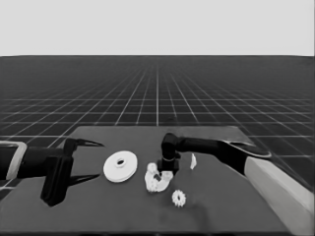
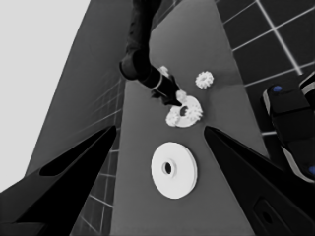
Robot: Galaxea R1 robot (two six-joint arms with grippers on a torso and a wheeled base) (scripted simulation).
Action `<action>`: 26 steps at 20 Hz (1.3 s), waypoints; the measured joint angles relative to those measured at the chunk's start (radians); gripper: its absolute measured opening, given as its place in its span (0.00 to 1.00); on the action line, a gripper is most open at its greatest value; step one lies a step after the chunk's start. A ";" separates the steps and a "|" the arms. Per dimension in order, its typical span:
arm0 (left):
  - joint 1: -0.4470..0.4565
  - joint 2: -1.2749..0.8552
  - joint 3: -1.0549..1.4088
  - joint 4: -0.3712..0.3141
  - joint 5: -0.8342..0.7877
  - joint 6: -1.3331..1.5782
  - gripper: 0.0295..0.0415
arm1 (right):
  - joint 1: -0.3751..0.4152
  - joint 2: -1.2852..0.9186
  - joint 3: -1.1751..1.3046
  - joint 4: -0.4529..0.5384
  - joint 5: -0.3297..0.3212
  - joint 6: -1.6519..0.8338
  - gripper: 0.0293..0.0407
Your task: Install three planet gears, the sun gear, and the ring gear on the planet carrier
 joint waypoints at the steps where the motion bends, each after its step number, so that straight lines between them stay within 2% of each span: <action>1: 0.000 0.000 0.000 0.000 0.000 0.000 0.75 | -0.002 0.000 -0.001 -0.001 0.000 0.000 0.17; 2: 0.000 0.000 0.000 0.000 0.000 0.000 0.75 | -0.002 0.000 -0.002 -0.001 0.001 -0.001 0.17; 4: 0.000 0.000 0.000 0.000 0.000 0.000 0.75 | -0.003 0.000 -0.002 -0.002 0.001 -0.001 0.69; 5: 0.000 0.000 0.000 0.000 0.000 0.000 0.75 | -0.003 0.000 -0.002 -0.002 0.001 -0.001 0.77; 7: 0.000 0.000 0.000 0.000 0.000 0.000 0.75 | -0.003 0.000 -0.002 -0.002 0.001 -0.001 0.80; 12: 0.000 0.000 0.000 0.000 0.000 0.000 0.75 | -0.003 0.000 -0.002 -0.002 0.001 -0.001 0.81; 15: 0.000 0.000 0.000 0.000 0.000 0.000 0.75 | 0.119 -0.026 0.090 0.111 -0.046 0.054 0.81; 22: 0.000 0.000 0.000 0.000 0.000 0.000 0.75 | 0.151 -0.028 0.099 0.144 -0.053 0.060 0.81; 23: 0.000 0.000 0.000 0.000 0.000 0.000 0.75 | 0.144 -0.133 0.342 0.130 -0.076 0.200 0.81; 24: 0.000 0.000 0.000 0.000 0.000 0.000 0.75 | 0.137 -0.188 0.470 0.124 -0.090 0.271 0.81; 26: 0.000 0.000 0.000 0.000 0.000 0.000 0.75 | 0.132 -0.229 0.578 0.120 -0.103 0.333 0.81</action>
